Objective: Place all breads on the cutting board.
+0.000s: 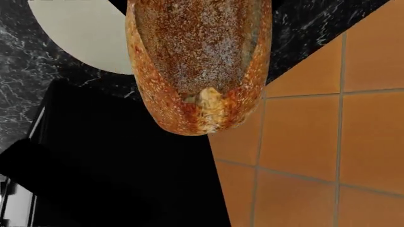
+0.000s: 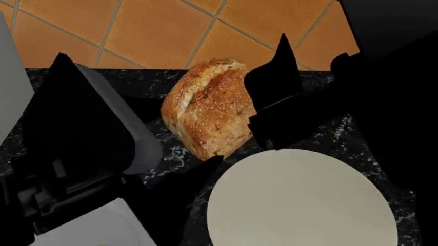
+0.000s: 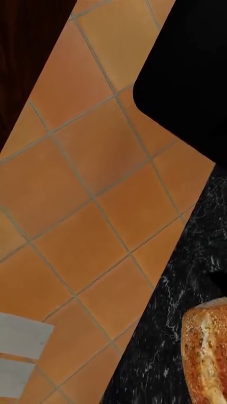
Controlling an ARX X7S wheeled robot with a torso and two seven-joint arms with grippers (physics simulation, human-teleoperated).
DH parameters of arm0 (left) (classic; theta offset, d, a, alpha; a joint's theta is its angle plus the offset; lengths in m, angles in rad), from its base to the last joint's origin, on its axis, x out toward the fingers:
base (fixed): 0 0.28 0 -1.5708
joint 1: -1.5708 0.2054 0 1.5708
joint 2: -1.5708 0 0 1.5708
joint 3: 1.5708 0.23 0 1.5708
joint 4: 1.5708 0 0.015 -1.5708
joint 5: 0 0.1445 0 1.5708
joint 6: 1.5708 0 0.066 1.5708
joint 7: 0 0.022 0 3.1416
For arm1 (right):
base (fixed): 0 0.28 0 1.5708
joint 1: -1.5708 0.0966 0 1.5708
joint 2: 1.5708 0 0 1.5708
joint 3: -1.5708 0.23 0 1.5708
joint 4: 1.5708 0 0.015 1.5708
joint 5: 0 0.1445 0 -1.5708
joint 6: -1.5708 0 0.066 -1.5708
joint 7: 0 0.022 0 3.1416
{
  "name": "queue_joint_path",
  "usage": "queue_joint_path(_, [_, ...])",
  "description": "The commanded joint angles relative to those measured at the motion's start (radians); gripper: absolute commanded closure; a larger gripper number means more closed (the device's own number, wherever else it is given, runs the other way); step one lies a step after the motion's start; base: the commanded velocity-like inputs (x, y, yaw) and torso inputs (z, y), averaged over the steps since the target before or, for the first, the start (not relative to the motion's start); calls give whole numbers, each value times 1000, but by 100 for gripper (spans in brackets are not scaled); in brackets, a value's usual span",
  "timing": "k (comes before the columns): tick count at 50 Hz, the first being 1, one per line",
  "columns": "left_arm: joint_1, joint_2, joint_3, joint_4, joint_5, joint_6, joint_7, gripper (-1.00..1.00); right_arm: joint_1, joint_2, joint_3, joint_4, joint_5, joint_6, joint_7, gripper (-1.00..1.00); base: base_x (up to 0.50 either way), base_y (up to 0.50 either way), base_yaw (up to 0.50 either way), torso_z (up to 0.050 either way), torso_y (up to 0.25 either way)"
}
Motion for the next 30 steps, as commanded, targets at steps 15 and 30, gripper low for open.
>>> queue_joint_path(15, [-147, -168, -143, -55, -18, -21, -36, 100, 53, -4, -12, -19, 70, -3, 13, -100, 0, 0, 0, 0, 1])
queue_joint_path(30, [-205, -279, -244, 47, -238, -2, -175, 100, -96, -48, -7, -44, -45, -21, -100, -100, 0, 0, 0, 0, 0])
